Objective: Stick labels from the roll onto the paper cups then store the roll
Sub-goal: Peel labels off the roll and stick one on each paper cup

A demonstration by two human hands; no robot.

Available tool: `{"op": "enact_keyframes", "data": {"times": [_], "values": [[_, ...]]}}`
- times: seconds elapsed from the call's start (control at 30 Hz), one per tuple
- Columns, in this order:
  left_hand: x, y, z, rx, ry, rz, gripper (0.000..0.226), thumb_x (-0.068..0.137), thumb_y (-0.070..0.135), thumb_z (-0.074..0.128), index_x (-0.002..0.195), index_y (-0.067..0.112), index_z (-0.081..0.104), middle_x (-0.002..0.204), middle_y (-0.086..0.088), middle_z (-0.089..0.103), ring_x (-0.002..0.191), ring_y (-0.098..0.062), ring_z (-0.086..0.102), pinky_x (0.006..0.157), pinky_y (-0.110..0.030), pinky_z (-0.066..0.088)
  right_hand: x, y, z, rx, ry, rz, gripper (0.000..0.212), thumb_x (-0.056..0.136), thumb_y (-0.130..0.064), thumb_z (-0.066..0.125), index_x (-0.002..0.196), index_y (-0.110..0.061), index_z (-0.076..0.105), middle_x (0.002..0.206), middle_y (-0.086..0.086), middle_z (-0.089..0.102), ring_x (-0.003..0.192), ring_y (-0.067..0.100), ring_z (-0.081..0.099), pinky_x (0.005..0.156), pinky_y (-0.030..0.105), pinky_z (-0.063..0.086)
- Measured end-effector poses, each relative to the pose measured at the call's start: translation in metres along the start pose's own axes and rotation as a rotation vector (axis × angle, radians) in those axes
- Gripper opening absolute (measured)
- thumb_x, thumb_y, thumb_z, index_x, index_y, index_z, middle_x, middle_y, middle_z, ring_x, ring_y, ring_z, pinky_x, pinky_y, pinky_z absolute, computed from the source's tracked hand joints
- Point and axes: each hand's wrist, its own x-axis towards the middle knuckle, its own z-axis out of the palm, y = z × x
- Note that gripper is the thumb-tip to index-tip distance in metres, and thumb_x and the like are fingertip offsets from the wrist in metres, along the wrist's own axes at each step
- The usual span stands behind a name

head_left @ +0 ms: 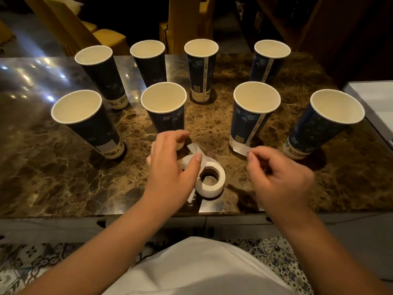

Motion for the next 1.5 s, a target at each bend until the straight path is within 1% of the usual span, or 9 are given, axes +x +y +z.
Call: {"op": "enact_keyframes", "data": {"times": [0.1, 0.27, 0.43, 0.67, 0.77, 0.87, 1.13, 1.27, 1.5], "values": [[-0.001, 0.024, -0.010, -0.389, -0.216, -0.280, 0.022, 0.094, 0.037, 0.055, 0.081, 0.023, 0.068, 0.072, 0.014, 0.060, 0.067, -0.002, 0.054, 0.068, -0.021, 0.045, -0.005, 0.000, 0.003, -0.128, 0.020, -0.320, 0.014, 0.090, -0.011, 0.068, 0.089, 0.000, 0.076, 0.070, 0.009, 0.073, 0.057, 0.019, 0.067, 0.055, 0.027, 0.053], [0.003, 0.041, -0.016, -0.717, -0.512, -0.696, 0.026, 0.091, 0.030, 0.062, 0.068, 0.018, 0.068, 0.064, 0.000, 0.053, 0.057, -0.011, 0.045, 0.053, -0.026, 0.035, -0.009, 0.000, 0.008, -0.139, 0.021, -0.397, 0.013, 0.085, -0.010, 0.073, 0.091, 0.001, 0.076, 0.082, 0.013, 0.075, 0.070, 0.023, 0.072, 0.058, 0.037, 0.057], [0.007, 0.035, -0.015, -0.546, -0.536, -0.477, 0.015, 0.090, 0.014, 0.061, 0.079, 0.005, 0.068, 0.069, -0.005, 0.056, 0.060, -0.011, 0.047, 0.057, -0.026, 0.039, -0.004, 0.004, 0.002, 0.102, -0.098, -0.236, 0.019, 0.083, -0.014, 0.073, 0.094, 0.001, 0.075, 0.090, 0.006, 0.075, 0.081, 0.015, 0.070, 0.072, 0.023, 0.056], [0.019, 0.036, -0.015, -0.391, -0.573, -0.193, 0.010, 0.092, 0.018, 0.062, 0.084, 0.017, 0.068, 0.077, -0.003, 0.066, 0.068, -0.015, 0.059, 0.066, -0.034, 0.051, 0.008, -0.001, -0.008, 0.755, -0.181, 0.516, 0.028, 0.085, -0.031, 0.056, 0.105, -0.016, 0.068, 0.092, 0.002, 0.074, 0.088, 0.015, 0.070, 0.070, 0.024, 0.055], [0.024, 0.035, -0.015, -0.323, -0.670, -0.041, 0.009, 0.091, 0.022, 0.062, 0.087, 0.025, 0.068, 0.080, 0.004, 0.066, 0.074, -0.017, 0.062, 0.070, -0.036, 0.055, 0.018, 0.004, -0.011, 0.894, -0.473, 0.742, 0.021, 0.082, -0.025, 0.068, 0.101, -0.015, 0.072, 0.089, 0.007, 0.074, 0.079, 0.018, 0.070, 0.065, 0.026, 0.055], [0.027, 0.035, -0.012, -0.180, -0.706, 0.017, 0.008, 0.091, 0.028, 0.061, 0.086, 0.028, 0.067, 0.081, 0.005, 0.067, 0.073, -0.014, 0.062, 0.068, -0.035, 0.057, 0.018, 0.006, -0.013, 0.728, -0.533, 0.688, 0.008, 0.082, -0.005, 0.073, 0.087, -0.011, 0.074, 0.075, 0.011, 0.072, 0.066, 0.018, 0.068, 0.063, 0.027, 0.057], [0.038, 0.042, 0.022, -0.005, -0.493, -0.052, 0.008, 0.088, 0.036, 0.066, 0.088, 0.028, 0.066, 0.080, 0.008, 0.067, 0.072, -0.004, 0.063, 0.066, -0.023, 0.055, 0.009, 0.010, -0.012, 0.207, -0.180, 0.334, 0.010, 0.083, -0.019, 0.074, 0.091, -0.023, 0.078, 0.077, -0.013, 0.074, 0.073, 0.003, 0.069, 0.063, 0.024, 0.057], [0.056, 0.042, 0.043, -0.052, -0.294, -0.107, 0.051, 0.081, 0.036, 0.074, 0.123, 0.021, 0.048, 0.123, 0.004, 0.053, 0.110, -0.007, 0.052, 0.093, -0.025, 0.047, 0.007, 0.026, -0.015, 0.242, -0.033, 0.524, 0.013, 0.086, -0.017, 0.071, 0.095, -0.025, 0.075, 0.082, -0.015, 0.073, 0.078, 0.005, 0.069, 0.070, 0.025, 0.057], [0.091, 0.028, 0.084, -0.235, -0.482, -0.119, 0.107, 0.075, 0.026, 0.083, 0.150, 0.022, 0.008, 0.159, -0.001, 0.024, 0.143, -0.015, 0.025, 0.107, -0.021, 0.024, 0.010, 0.043, -0.013, 0.420, -0.010, 0.717, 0.021, 0.090, -0.012, 0.066, 0.096, -0.031, 0.073, 0.084, -0.008, 0.075, 0.082, 0.011, 0.070, 0.075, 0.024, 0.057]]}}
